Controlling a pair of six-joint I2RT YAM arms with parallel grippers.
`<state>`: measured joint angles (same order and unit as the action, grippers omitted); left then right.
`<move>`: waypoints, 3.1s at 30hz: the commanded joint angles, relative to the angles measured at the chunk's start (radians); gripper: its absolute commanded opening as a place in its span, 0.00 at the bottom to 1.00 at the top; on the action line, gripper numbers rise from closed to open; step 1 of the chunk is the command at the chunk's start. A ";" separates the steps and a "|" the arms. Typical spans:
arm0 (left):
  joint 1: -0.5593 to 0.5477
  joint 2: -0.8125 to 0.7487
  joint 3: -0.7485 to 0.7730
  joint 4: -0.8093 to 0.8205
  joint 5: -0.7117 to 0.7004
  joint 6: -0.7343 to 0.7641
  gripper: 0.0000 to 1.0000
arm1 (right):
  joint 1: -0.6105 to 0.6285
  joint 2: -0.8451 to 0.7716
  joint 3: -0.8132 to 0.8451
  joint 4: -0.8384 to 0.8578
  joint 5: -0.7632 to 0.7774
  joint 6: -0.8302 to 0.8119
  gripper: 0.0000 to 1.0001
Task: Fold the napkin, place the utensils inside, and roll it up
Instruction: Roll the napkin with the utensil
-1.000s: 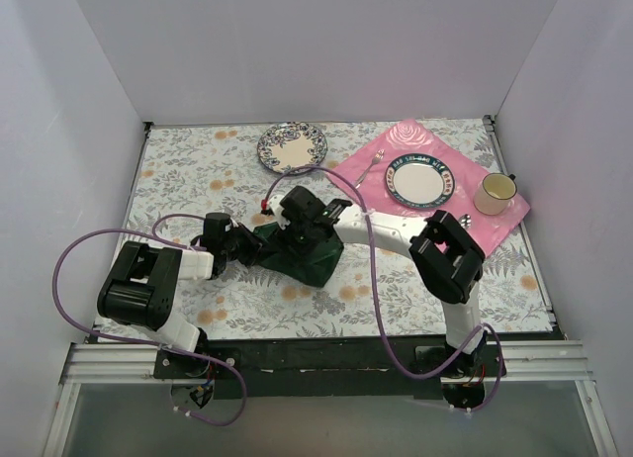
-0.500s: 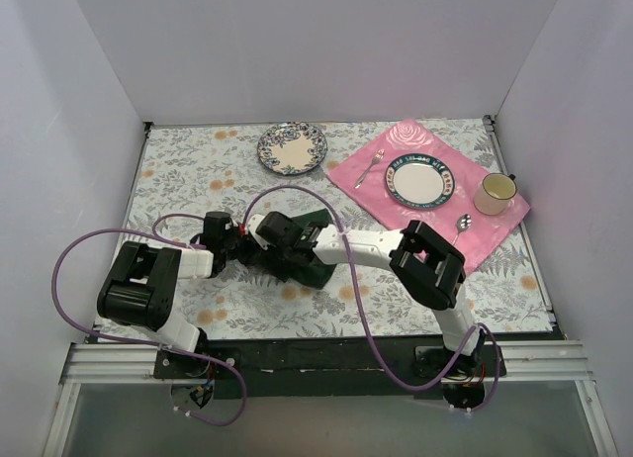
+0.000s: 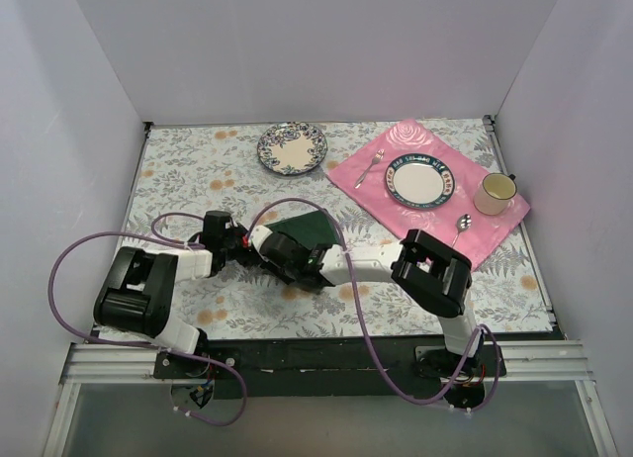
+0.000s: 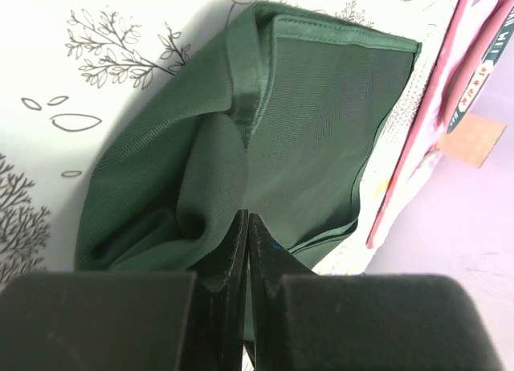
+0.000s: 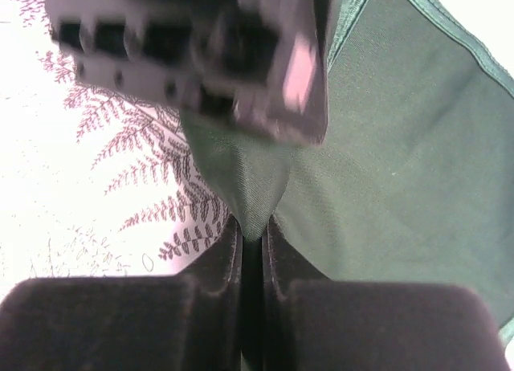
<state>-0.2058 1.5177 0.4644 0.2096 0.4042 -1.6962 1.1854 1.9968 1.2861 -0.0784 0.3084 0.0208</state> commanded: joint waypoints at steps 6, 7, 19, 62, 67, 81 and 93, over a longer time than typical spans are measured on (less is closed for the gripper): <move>0.020 -0.168 0.198 -0.347 -0.163 0.162 0.27 | -0.050 -0.095 -0.268 0.186 -0.138 0.105 0.01; 0.023 -0.183 0.216 -0.392 -0.174 0.171 0.30 | -0.062 -0.098 -0.274 0.192 -0.169 0.111 0.01; 0.037 -0.294 0.313 -0.549 -0.118 0.234 0.50 | -0.389 0.085 -0.254 0.422 -1.116 0.358 0.01; -0.017 -0.186 0.060 -0.123 0.134 -0.020 0.00 | -0.434 0.244 -0.146 0.531 -1.157 0.631 0.01; -0.037 -0.149 -0.067 0.172 0.098 -0.111 0.00 | -0.434 0.246 -0.145 0.528 -1.155 0.634 0.01; -0.044 0.074 -0.199 0.389 0.002 -0.166 0.00 | -0.432 0.209 -0.127 0.387 -1.120 0.542 0.14; -0.044 0.148 -0.193 0.350 -0.002 -0.145 0.00 | -0.423 0.082 0.050 -0.081 -0.872 0.240 0.51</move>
<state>-0.2516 1.6211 0.2951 0.7181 0.4614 -1.8824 0.7734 2.1250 1.2942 0.0593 -0.7509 0.4179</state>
